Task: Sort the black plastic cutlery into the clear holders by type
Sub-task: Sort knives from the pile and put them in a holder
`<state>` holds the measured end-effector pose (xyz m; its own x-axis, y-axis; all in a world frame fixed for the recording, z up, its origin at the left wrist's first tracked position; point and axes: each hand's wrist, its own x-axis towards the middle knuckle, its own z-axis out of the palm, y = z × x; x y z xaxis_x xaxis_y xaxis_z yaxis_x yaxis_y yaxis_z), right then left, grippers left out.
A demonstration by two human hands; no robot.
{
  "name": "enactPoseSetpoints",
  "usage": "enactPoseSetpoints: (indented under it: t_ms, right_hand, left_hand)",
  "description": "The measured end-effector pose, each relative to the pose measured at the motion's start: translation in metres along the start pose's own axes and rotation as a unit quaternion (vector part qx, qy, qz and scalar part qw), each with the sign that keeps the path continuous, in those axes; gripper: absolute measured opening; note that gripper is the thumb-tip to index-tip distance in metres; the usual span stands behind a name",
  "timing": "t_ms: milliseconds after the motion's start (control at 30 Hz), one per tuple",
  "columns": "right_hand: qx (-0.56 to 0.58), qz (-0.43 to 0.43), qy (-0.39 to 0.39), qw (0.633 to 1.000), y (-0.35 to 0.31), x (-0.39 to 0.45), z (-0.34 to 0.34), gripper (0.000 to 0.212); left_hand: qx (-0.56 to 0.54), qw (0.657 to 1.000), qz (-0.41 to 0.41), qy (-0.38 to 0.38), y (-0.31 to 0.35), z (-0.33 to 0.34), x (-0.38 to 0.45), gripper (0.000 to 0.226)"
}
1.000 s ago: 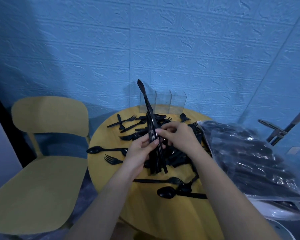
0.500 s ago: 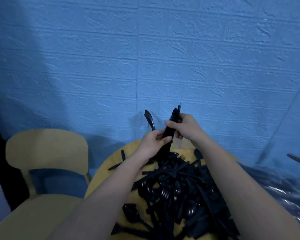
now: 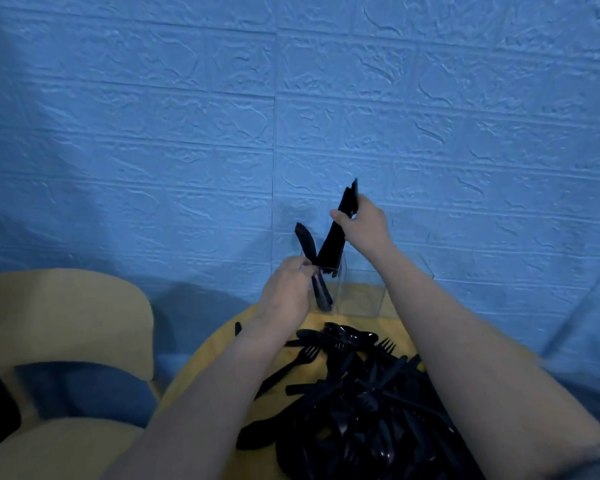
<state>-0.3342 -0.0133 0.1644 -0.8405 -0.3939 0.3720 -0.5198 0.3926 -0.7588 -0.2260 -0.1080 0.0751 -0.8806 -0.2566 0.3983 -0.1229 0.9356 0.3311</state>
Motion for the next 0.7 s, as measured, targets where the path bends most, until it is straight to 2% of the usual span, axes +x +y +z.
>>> enactPoseSetpoints:
  t_ms: [133,267,333,400,467,533,700]
  right_hand:
    - [-0.071,0.010,-0.061,0.996,0.013,0.007,0.018,0.028]
    - [-0.142,0.039,-0.154,0.977,0.026,0.013,0.030,0.029]
    - [-0.151,0.041,-0.178,0.972,0.028,0.013,0.029,0.044]
    - [-0.131,0.038,-0.167,0.976,0.025,0.009,0.021,0.066]
    - [-0.115,0.041,-0.158,0.980,0.021,0.001,0.007,0.076]
    - [-0.110,0.040,-0.158,0.980,0.019,-0.013,-0.009,0.070]
    - [-0.161,0.026,-0.172,0.971,0.023,-0.073,-0.053,0.040]
  left_hand:
    - [-0.018,1.000,0.004,-0.002,-0.003,0.001,0.005,0.045]
    - [-0.053,0.998,-0.010,-0.017,0.003,0.001,0.008,0.041]
    - [-0.060,0.998,-0.013,-0.018,0.006,0.002,0.008,0.039]
    - [-0.059,0.998,-0.017,-0.020,0.006,0.002,0.006,0.039]
    - [-0.064,0.997,-0.026,-0.027,0.008,-0.001,0.003,0.039]
    - [-0.078,0.996,-0.034,-0.032,0.011,-0.004,-0.002,0.040]
    - [-0.119,0.991,-0.056,-0.015,0.029,-0.012,-0.028,0.039]
